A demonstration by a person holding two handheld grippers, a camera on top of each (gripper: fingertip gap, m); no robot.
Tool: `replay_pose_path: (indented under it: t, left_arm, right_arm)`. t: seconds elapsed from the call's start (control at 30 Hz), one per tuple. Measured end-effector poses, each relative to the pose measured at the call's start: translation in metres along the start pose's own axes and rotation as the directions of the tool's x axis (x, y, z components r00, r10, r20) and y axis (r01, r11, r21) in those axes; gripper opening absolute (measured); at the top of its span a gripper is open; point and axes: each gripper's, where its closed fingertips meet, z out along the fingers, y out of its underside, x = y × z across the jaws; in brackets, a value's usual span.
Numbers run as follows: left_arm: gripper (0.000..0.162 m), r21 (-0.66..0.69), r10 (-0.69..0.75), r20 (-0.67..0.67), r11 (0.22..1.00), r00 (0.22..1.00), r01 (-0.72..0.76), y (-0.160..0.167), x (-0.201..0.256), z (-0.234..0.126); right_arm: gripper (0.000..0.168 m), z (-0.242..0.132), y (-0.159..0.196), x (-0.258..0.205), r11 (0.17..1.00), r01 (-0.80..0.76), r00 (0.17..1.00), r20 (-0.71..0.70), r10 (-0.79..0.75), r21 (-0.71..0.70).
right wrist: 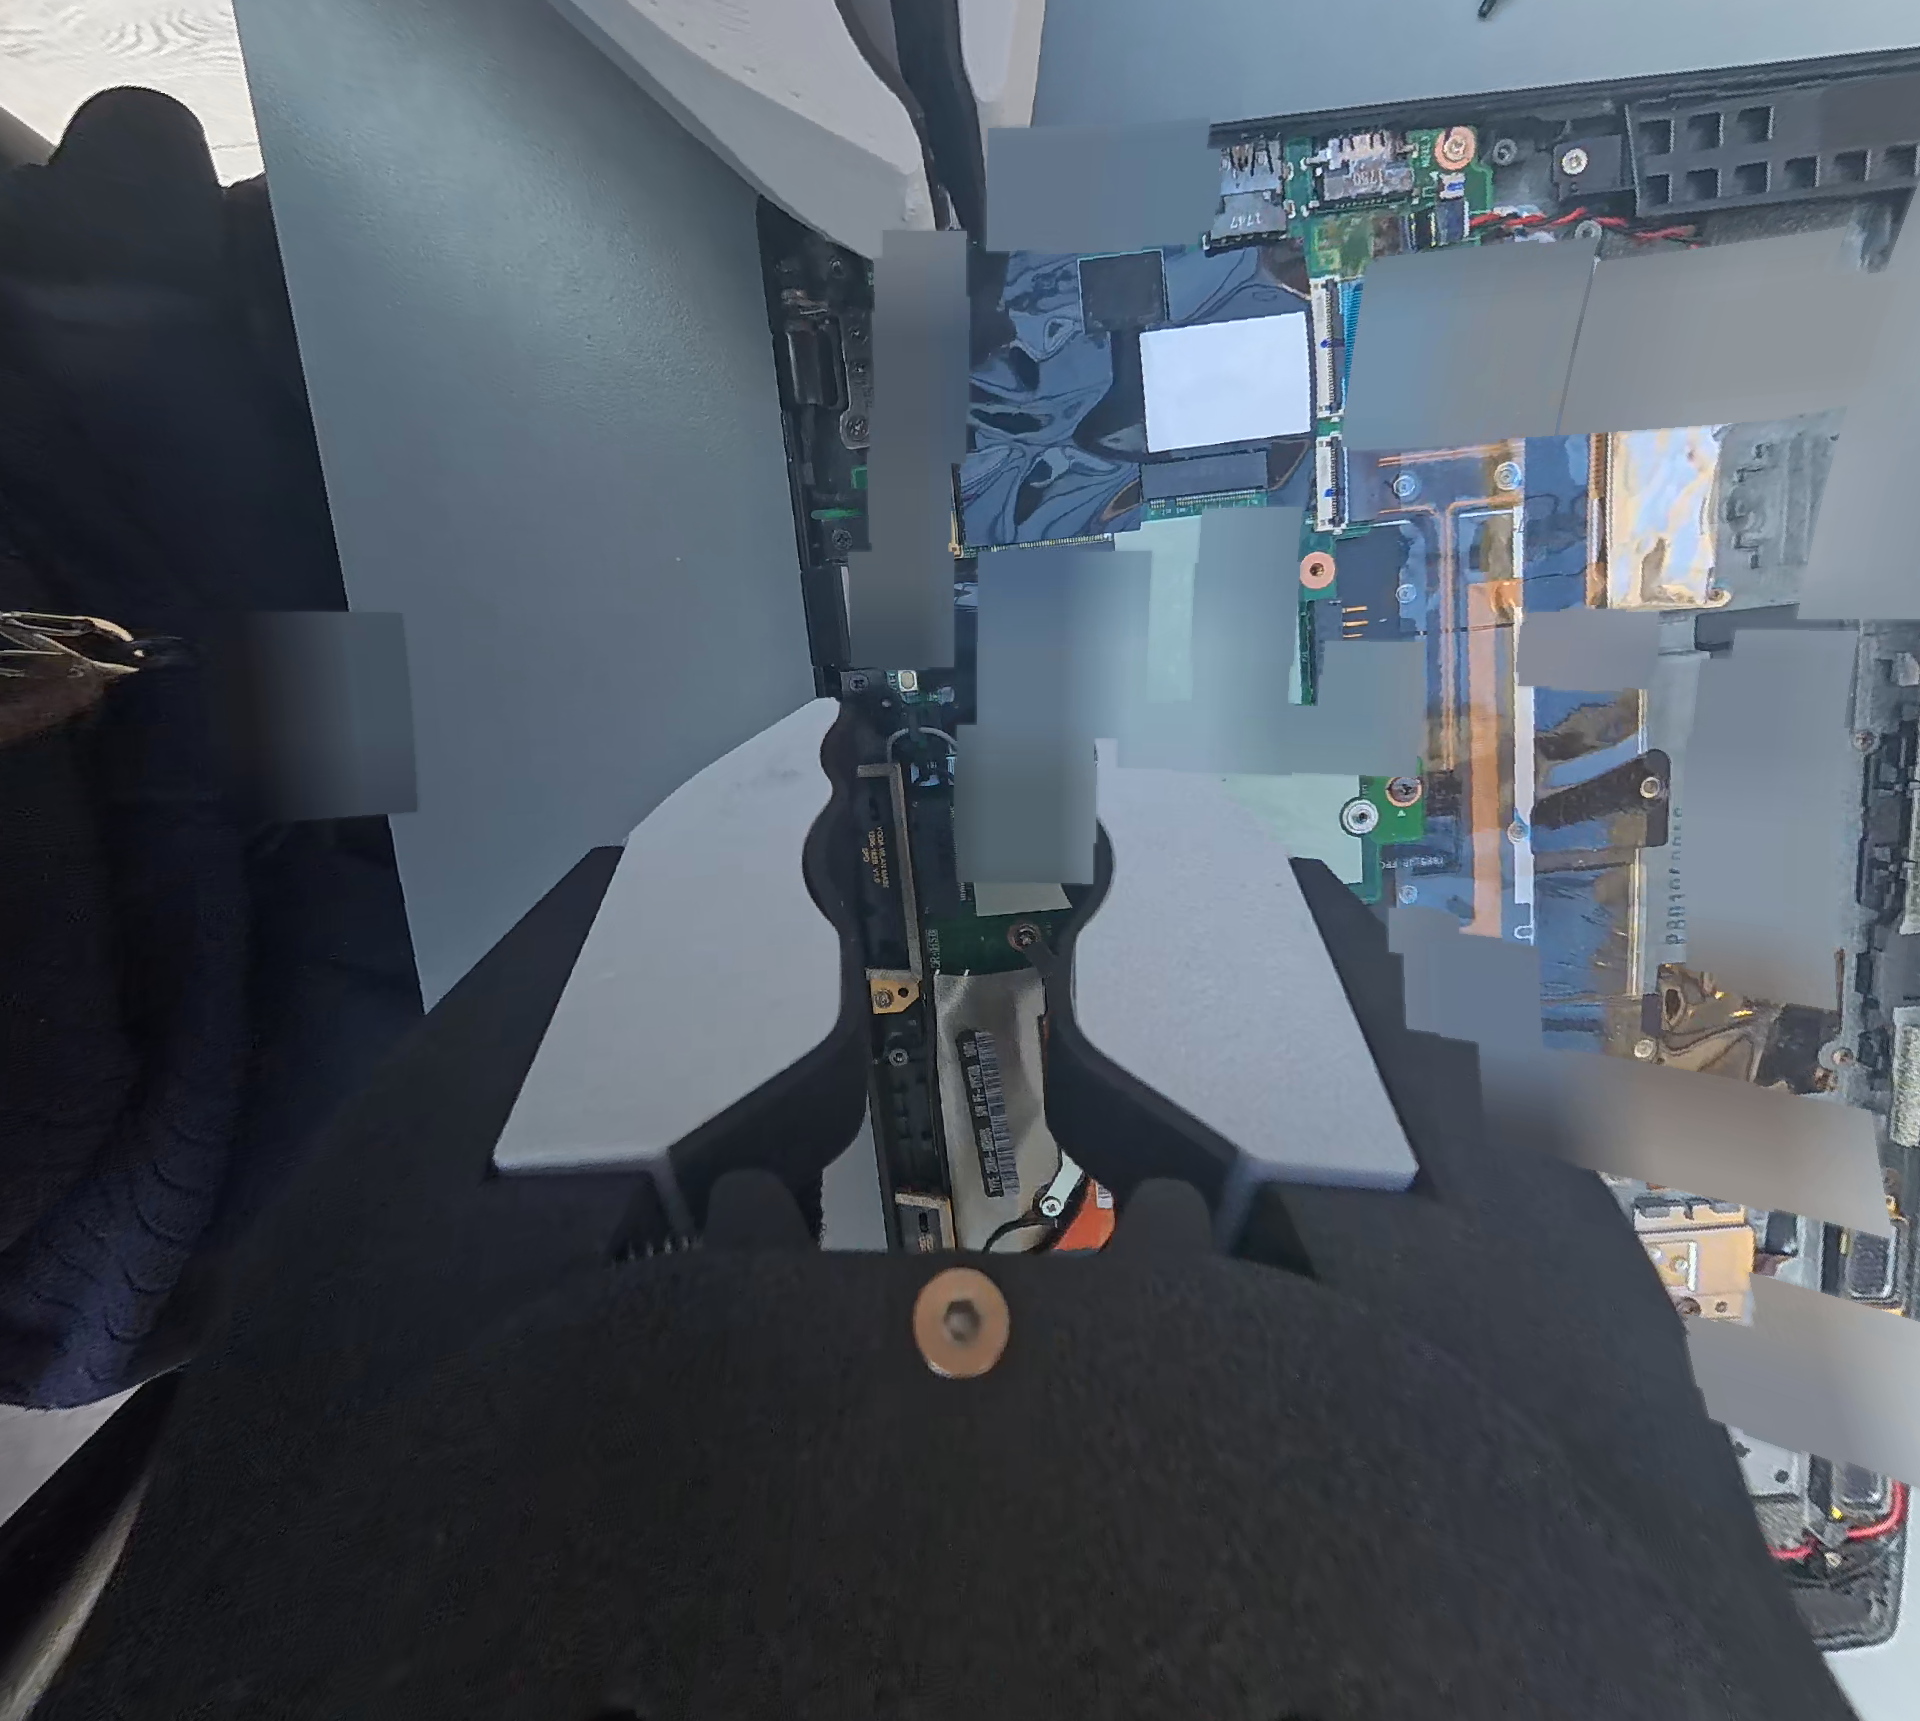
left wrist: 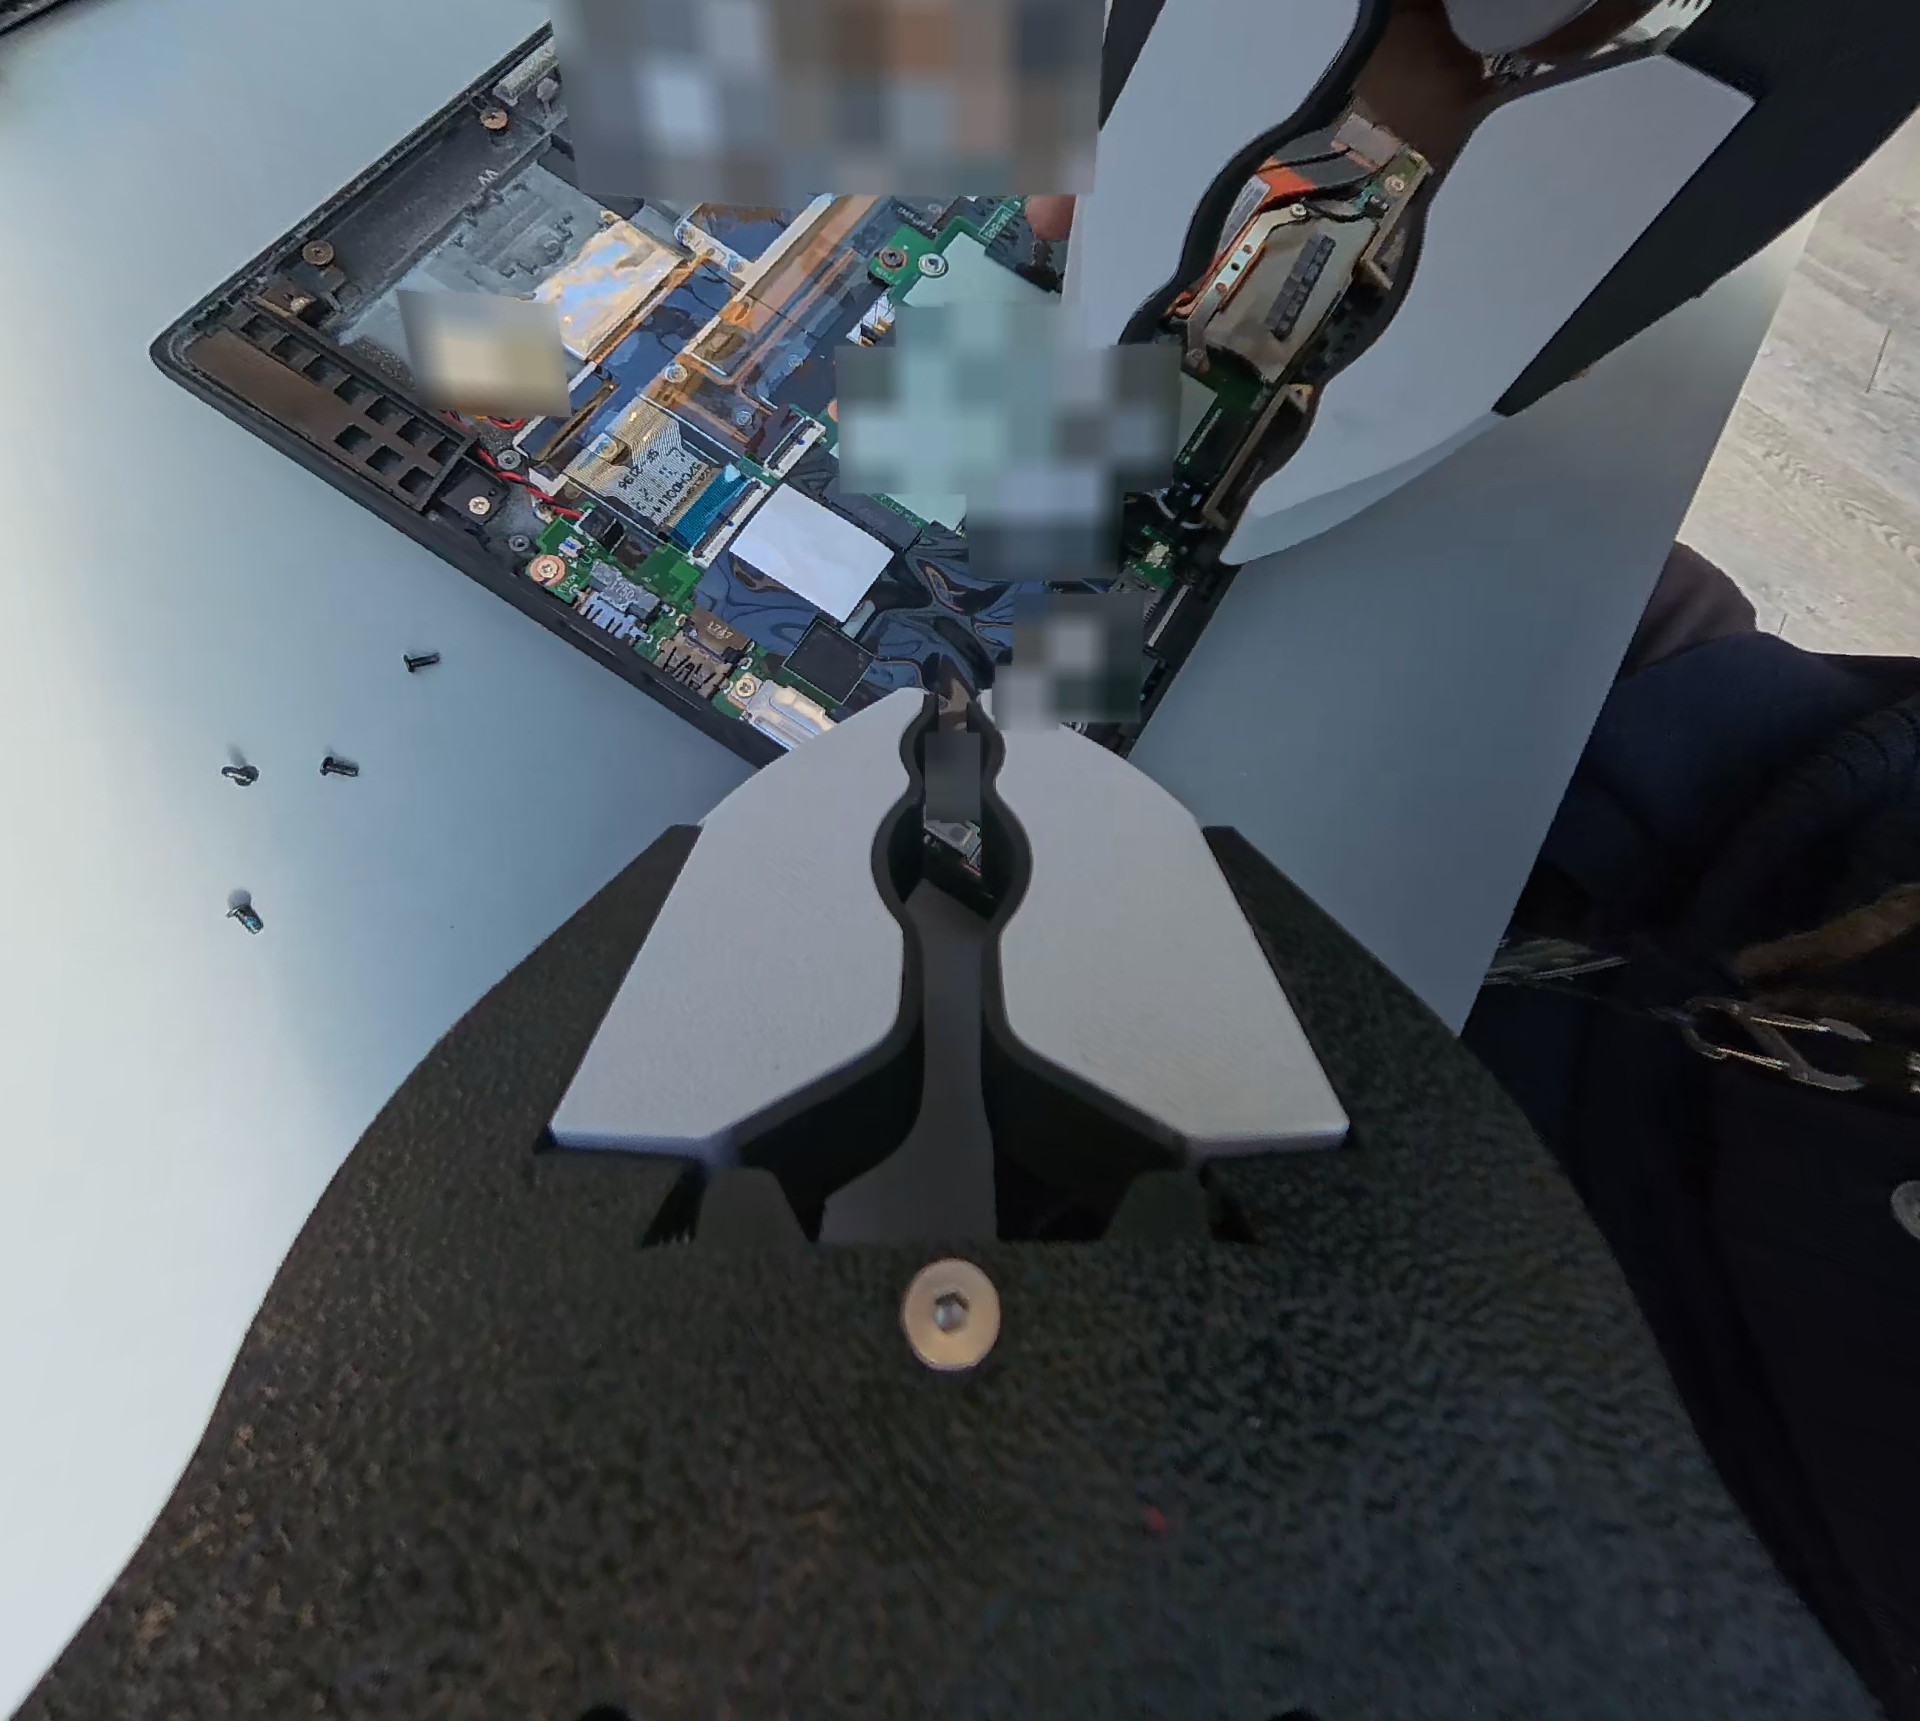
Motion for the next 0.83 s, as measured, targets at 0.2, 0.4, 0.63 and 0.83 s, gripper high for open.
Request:
replay_pose_path:
  t: [0.2, 0.4, 0.63, 0.83]
  left_arm:
    - [0.004, -0.002, -0.001, 0.000, 1.000, 1.000, 0.001, 0.0010, -0.0001, 0.0000]
    - [0.004, -0.001, -0.002, 0.002, 1.000, 1.000, 0.002, 0.0011, -0.0004, -0.0005]
    - [0.004, -0.002, -0.002, 0.003, 1.000, 1.000, 0.002, 0.0021, -0.0012, -0.0007]
    - [0.004, -0.001, -0.002, 0.004, 1.000, 1.000, 0.002, 0.0024, -0.0009, -0.0011]
  right_arm:
    - [0.037, 0.0002, 0.0009, -0.0008, 1.000, 0.013, 1.000, 0.003, -0.013, -0.009]
    - [0.037, 0.0013, 0.0019, -0.0015, 0.999, 0.027, 1.000, 0.016, -0.027, -0.028]
    - [0.037, 0.0008, 0.0025, -0.0023, 0.998, 0.035, 0.998, 0.046, -0.033, -0.049]
    - [0.037, -0.0007, 0.0028, -0.0024, 0.998, 0.024, 0.991, 0.129, -0.016, -0.058]
